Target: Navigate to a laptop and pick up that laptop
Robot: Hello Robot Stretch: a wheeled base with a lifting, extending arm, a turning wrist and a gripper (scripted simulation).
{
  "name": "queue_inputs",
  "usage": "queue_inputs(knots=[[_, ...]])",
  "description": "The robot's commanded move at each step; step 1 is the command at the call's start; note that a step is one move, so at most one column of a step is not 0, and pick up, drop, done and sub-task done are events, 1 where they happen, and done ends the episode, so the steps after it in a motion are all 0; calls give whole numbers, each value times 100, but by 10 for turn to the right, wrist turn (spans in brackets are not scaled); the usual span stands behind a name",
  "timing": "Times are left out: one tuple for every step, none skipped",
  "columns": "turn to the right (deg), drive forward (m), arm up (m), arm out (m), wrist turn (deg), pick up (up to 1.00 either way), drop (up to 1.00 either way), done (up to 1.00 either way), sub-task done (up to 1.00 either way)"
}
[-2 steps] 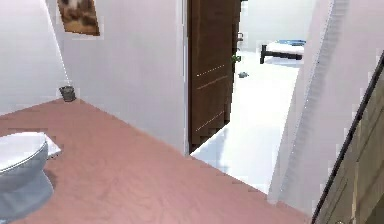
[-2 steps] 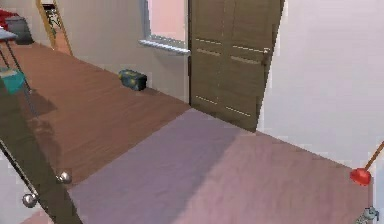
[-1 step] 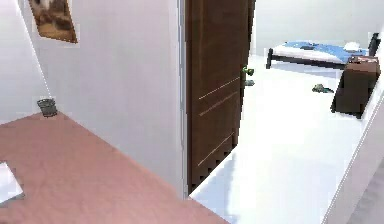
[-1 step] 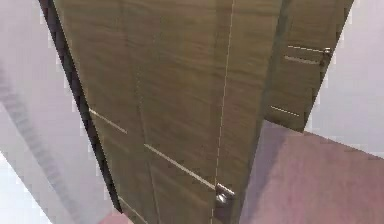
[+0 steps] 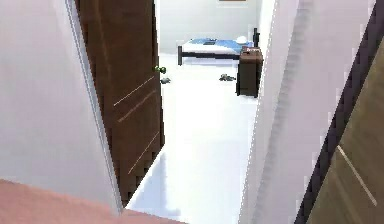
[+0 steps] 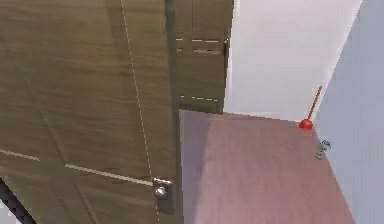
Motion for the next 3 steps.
queue_inputs(knots=[[0, 100, 0, 0, 0, 0, 0, 0, 0], [90, 0, 0, 0, 0, 0, 0, 0, 0], [0, 100, 0, 0, 0, 0, 0, 0, 0]])
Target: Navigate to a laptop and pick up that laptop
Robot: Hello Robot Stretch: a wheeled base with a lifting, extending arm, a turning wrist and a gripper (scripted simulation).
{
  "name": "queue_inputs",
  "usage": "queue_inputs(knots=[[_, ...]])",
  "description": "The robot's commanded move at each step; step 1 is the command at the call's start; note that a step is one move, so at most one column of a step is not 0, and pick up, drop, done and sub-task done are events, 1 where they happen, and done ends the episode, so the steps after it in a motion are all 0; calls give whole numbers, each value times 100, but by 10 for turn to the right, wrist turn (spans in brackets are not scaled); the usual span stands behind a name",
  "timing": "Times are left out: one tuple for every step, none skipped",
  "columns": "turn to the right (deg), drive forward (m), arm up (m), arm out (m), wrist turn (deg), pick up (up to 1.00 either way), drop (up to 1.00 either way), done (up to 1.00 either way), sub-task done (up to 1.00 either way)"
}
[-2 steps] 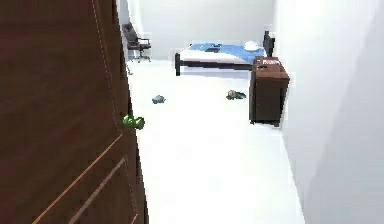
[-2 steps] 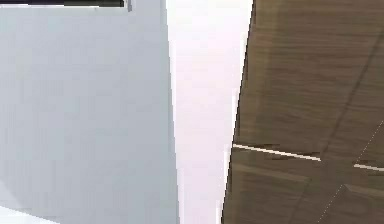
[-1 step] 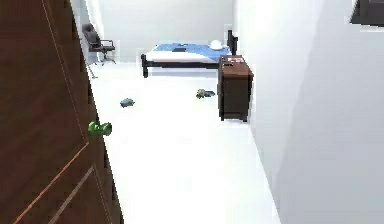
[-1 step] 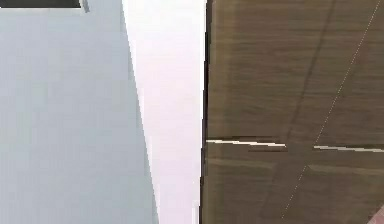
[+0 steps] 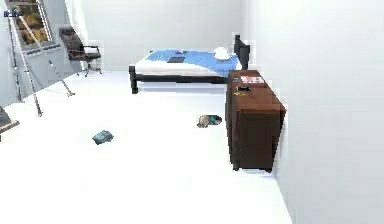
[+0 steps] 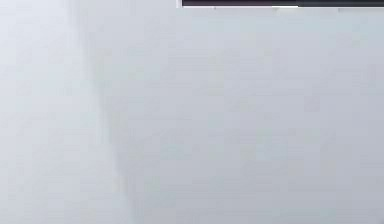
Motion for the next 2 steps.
queue_inputs(knots=[[0, 100, 0, 0, 0, 0, 0, 0, 0], [0, 100, 0, 0, 0, 0, 0, 0, 0]])
